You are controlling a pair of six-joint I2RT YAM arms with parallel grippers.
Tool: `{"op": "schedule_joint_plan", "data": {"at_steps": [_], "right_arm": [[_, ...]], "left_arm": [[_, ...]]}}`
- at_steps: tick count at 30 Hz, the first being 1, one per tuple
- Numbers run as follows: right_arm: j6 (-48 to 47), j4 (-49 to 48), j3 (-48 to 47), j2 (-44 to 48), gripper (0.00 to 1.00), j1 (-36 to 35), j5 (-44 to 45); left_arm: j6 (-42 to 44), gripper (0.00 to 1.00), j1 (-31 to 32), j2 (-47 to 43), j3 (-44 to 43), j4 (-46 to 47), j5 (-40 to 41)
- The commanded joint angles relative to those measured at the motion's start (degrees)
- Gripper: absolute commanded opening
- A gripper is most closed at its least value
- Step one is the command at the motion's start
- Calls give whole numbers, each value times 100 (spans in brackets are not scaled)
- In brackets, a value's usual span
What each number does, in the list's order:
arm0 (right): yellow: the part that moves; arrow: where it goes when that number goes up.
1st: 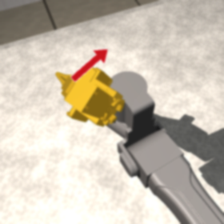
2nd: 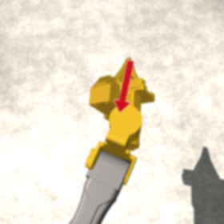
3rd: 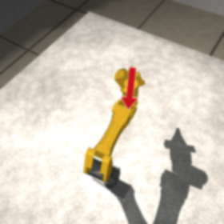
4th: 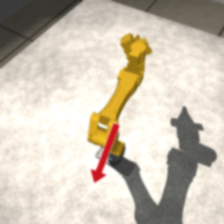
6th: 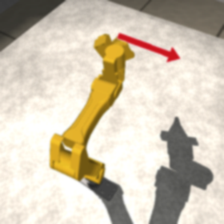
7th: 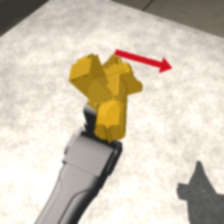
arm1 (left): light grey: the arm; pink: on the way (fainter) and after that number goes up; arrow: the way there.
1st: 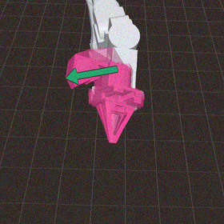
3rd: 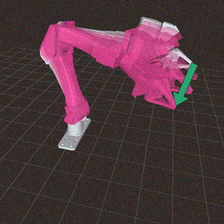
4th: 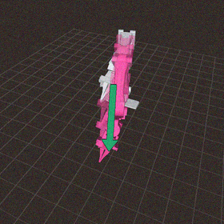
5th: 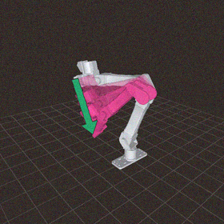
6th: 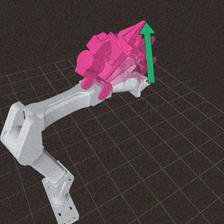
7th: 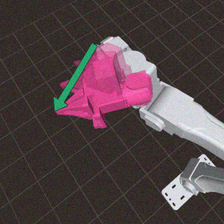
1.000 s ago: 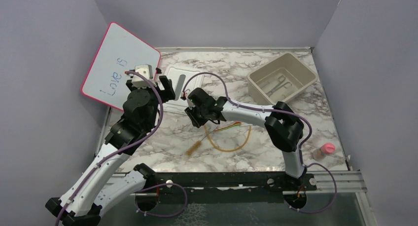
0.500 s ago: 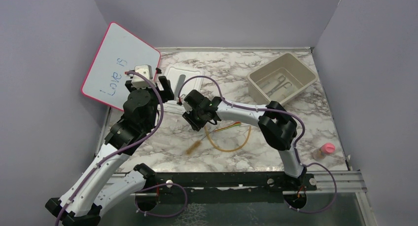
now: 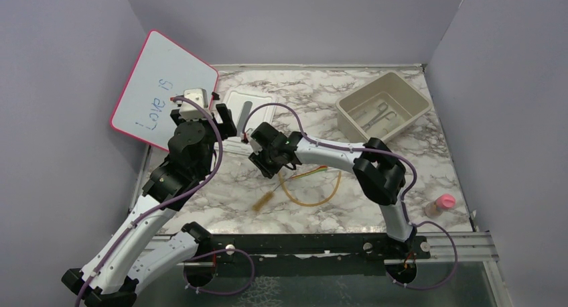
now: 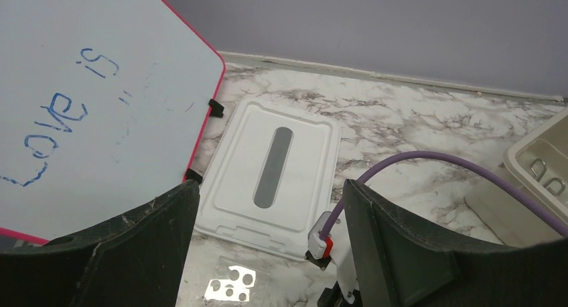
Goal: Organize the chemistry lab equipment
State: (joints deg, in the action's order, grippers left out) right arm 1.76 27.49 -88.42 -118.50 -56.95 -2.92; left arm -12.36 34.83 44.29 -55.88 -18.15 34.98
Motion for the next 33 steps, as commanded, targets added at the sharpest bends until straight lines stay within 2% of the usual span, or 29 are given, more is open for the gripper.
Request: {"op": "schedule_joint_plan", "data": {"at_steps": [1,7,12,24,27,33], "right_arm": [[-290,210,102,253,43,-34,-114],[-482,400,129,100,48,-35,-169],[-559,403,-2,-85,48,-35,-104],[-686,484,-301,-470,29,-36,234],[-664,377,-236,-342,17,-35,271],[-466,-178,50,283,6,-31,272]], "left_arm": [[37,81,-29,-50,-29,9,-7],[29,81,-29,-77,4,-4,-9],[11,81,-29,-53,32,-2,-17],[33,81,-31,-49,68,-22,-2],[37,82,-29,-46,61,-24,9],[41,81,-29,-90,8,-22,32]]}}
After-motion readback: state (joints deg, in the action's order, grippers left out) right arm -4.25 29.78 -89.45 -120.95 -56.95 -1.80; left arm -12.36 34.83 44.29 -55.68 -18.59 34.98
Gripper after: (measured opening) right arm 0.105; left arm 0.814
